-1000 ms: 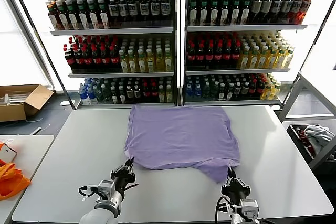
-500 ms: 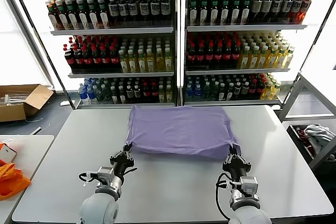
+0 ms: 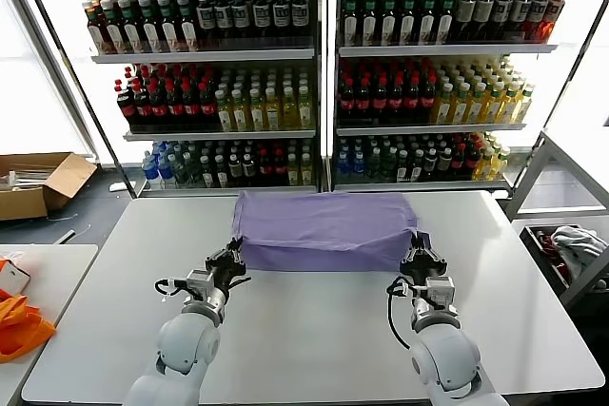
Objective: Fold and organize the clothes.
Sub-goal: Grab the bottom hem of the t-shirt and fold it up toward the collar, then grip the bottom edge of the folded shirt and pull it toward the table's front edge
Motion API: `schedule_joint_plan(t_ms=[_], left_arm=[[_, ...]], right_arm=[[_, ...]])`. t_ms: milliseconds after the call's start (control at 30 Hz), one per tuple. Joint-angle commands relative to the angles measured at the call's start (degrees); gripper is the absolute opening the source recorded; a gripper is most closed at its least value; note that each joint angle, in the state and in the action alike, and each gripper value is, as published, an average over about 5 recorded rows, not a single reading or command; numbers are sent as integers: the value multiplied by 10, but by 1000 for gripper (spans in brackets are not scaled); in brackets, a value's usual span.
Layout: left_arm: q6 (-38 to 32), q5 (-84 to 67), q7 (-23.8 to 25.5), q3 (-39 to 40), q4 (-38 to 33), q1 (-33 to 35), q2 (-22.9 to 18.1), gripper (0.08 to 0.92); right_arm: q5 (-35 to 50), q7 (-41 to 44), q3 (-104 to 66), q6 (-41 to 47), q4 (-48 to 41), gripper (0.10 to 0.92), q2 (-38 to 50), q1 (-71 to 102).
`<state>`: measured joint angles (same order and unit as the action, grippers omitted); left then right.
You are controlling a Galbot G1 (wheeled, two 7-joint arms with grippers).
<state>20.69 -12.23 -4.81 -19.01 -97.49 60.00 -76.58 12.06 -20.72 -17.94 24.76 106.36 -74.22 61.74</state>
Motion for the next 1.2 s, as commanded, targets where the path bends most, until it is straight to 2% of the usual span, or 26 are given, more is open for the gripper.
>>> schedule_joint_plan(t_ms=[33,233,400,500,667,967,1067,1200], left_arm=[[8,-8,2,18,82,-67,3,86],[10,-31,-2,19,96,-78,4,86],[17,-25,-8,21,93,-79,4,87],[25,-23,-14,21,87,-77,4,123],[37,-24,-25,17,61,-64,6,261],[53,-15,-34,6,-1,-23,8,521],[55,-3,-33,4,-14,-3,8,608],[55,9,-31,1,-26,19,7,721]], right_arm=[[11,7,8,23,-78,117,1,-72],[13,25,8,41,-105,144,-3,-81],[30,22,7,45,-121,277,-13,-95],[65,1,9,46,-117,363,-24,-102],[142,-51,9,60,-91,502,-39,-105],[147,-83,0,62,-55,752,-26,-74],[138,-84,-4,68,-38,807,-18,-52],[114,-83,-11,76,-15,821,-7,-13]])
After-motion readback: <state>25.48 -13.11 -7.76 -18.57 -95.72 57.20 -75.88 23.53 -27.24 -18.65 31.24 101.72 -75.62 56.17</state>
